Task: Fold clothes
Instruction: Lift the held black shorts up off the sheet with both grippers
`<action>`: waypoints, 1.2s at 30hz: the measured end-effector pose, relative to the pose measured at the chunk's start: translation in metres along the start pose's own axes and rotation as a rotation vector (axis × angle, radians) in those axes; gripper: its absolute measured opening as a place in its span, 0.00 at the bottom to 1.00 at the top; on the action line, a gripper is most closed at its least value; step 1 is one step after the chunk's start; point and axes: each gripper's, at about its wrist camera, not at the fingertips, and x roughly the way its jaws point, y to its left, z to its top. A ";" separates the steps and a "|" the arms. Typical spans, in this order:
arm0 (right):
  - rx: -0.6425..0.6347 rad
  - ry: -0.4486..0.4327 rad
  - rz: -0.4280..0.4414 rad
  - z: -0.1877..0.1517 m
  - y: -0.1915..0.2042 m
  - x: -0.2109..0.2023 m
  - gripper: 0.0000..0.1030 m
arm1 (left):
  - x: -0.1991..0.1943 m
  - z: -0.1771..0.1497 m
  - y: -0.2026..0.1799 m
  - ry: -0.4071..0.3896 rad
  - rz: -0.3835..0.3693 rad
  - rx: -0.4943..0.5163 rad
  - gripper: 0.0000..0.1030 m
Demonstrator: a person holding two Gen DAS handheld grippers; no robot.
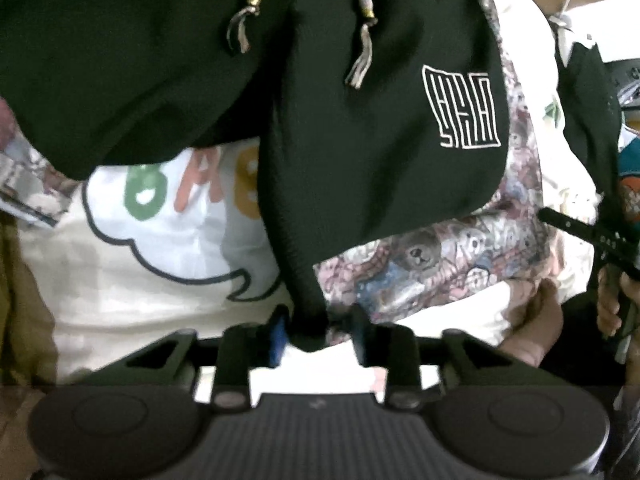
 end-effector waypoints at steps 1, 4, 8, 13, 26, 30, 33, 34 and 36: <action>0.001 0.003 -0.004 0.000 0.000 0.001 0.38 | -0.001 0.000 0.001 0.000 0.004 0.000 0.43; 0.006 0.025 0.013 0.000 0.001 0.007 0.38 | 0.007 0.000 0.000 -0.002 0.030 0.000 0.41; -0.054 0.071 0.027 0.000 0.011 0.020 0.22 | 0.005 -0.001 -0.005 -0.011 0.019 0.003 0.14; -0.058 0.044 0.021 0.000 0.011 0.008 0.04 | -0.003 -0.006 -0.025 -0.027 -0.008 0.025 0.07; -0.114 -0.059 -0.027 0.010 -0.003 -0.063 0.03 | -0.016 -0.008 -0.056 -0.058 -0.194 -0.024 0.07; -0.116 -0.073 -0.052 0.020 -0.017 -0.080 0.03 | -0.002 -0.004 -0.060 -0.038 -0.205 -0.029 0.07; -0.102 -0.068 -0.062 0.023 -0.025 -0.081 0.03 | 0.012 -0.007 -0.052 -0.003 -0.134 -0.044 0.13; -0.095 -0.062 -0.062 0.023 -0.027 -0.079 0.04 | 0.013 -0.008 -0.048 0.008 -0.109 -0.044 0.16; -0.059 -0.021 -0.071 0.020 -0.032 -0.068 0.07 | 0.019 -0.010 -0.045 0.028 -0.068 -0.044 0.18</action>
